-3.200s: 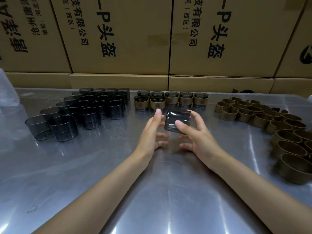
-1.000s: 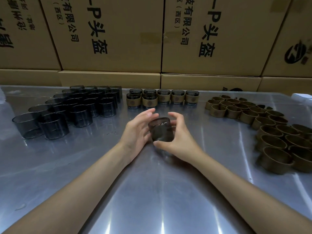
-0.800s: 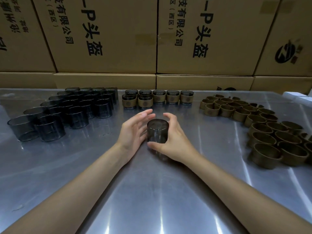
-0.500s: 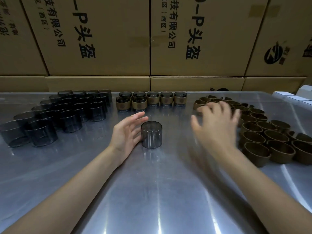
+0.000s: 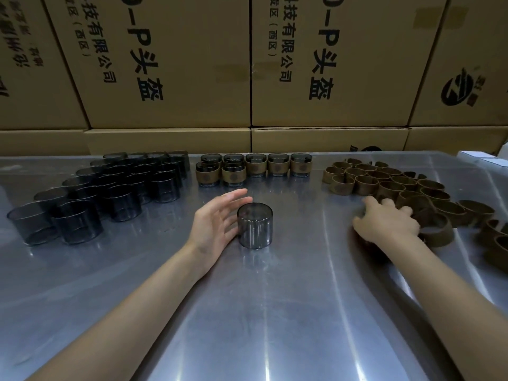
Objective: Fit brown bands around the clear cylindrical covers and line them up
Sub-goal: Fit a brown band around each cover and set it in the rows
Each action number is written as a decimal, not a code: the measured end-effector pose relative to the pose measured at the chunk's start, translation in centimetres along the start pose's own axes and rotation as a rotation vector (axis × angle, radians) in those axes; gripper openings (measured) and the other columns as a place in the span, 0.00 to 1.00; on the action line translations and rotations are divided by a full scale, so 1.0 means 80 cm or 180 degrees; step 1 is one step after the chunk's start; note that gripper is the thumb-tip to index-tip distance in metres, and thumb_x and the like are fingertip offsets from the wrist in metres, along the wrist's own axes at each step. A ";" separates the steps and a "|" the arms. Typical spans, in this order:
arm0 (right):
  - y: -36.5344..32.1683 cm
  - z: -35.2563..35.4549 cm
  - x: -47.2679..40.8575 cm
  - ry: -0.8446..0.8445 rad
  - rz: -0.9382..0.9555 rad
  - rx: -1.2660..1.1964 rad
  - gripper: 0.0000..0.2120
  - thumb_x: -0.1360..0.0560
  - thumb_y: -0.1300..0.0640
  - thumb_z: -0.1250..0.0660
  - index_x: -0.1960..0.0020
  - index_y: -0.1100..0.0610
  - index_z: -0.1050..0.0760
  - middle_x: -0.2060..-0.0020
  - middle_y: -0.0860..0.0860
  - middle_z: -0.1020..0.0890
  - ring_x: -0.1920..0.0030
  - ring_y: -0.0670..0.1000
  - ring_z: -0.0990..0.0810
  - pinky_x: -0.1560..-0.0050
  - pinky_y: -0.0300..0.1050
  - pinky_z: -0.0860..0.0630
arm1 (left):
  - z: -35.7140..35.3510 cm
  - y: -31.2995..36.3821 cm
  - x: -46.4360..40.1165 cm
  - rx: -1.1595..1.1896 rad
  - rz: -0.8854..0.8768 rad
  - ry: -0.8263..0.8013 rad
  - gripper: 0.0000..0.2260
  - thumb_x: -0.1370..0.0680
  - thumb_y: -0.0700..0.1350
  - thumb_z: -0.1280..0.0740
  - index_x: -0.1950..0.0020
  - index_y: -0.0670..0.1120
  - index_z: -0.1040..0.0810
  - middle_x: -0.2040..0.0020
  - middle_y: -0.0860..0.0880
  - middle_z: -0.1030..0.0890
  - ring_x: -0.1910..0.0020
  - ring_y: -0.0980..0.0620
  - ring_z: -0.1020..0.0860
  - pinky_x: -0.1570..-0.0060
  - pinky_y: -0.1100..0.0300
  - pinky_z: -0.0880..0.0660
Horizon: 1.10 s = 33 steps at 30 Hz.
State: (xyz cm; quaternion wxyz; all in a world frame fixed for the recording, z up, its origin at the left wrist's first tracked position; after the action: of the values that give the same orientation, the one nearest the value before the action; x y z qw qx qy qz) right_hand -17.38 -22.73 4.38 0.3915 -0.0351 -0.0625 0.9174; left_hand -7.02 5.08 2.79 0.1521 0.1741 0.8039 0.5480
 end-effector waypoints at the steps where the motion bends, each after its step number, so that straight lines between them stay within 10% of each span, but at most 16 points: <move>1: -0.010 0.001 -0.003 0.0024 0.0108 -0.0048 0.27 0.20 0.49 0.41 0.24 0.50 0.44 0.28 0.58 0.38 0.30 0.65 0.39 0.38 0.59 0.32 | 0.000 0.000 0.000 -0.0002 0.0000 -0.0010 0.22 0.33 0.52 0.36 0.41 0.46 0.20 0.43 0.47 0.17 0.41 0.48 0.20 0.40 0.53 0.26; 10: -0.063 -0.005 -0.026 0.0117 0.0346 -0.0272 0.27 0.20 0.47 0.40 0.24 0.49 0.43 0.30 0.58 0.35 0.31 0.64 0.38 0.50 0.54 0.31 | -0.003 -0.001 0.000 -0.0052 0.0003 -0.0075 0.23 0.33 0.53 0.36 0.41 0.46 0.20 0.42 0.47 0.17 0.42 0.49 0.21 0.40 0.54 0.26; 22: -0.075 0.005 -0.032 0.0176 0.0375 0.0290 0.20 0.18 0.51 0.45 0.30 0.57 0.30 0.29 0.58 0.32 0.26 0.62 0.40 0.27 0.67 0.58 | -0.005 0.000 0.002 -0.0223 -0.0022 -0.0066 0.18 0.28 0.50 0.38 0.42 0.47 0.19 0.41 0.47 0.17 0.43 0.51 0.21 0.39 0.55 0.28; 28: -0.102 0.061 -0.004 0.1566 0.1262 -0.0650 0.10 0.21 0.61 0.37 0.43 0.56 0.20 0.44 0.56 0.19 0.38 0.58 0.26 0.28 0.60 0.42 | -0.003 0.001 0.002 -0.0239 -0.0046 0.0029 0.15 0.21 0.49 0.42 0.41 0.47 0.19 0.40 0.46 0.18 0.42 0.50 0.22 0.39 0.54 0.29; 33: -0.150 0.093 0.085 0.2247 0.2704 -0.1757 0.06 0.25 0.67 0.34 0.51 0.60 0.22 0.56 0.53 0.19 0.56 0.53 0.23 0.52 0.49 0.27 | -0.003 0.007 0.006 -0.0550 -0.0303 0.0200 0.12 0.19 0.49 0.42 0.43 0.51 0.20 0.41 0.49 0.19 0.37 0.49 0.24 0.32 0.49 0.33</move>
State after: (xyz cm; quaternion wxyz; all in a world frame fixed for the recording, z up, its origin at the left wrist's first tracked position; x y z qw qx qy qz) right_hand -14.37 -10.23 13.38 -0.0345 -0.4585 -0.1448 0.8761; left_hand -7.45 5.28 3.37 0.1671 0.1046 0.7654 0.6125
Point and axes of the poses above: each hand's wrist, its own x-axis away from the middle knuckle, its own z-axis out of the back of the hand, y = z × x, the point moved 8 cm from there along -x, towards the middle knuckle
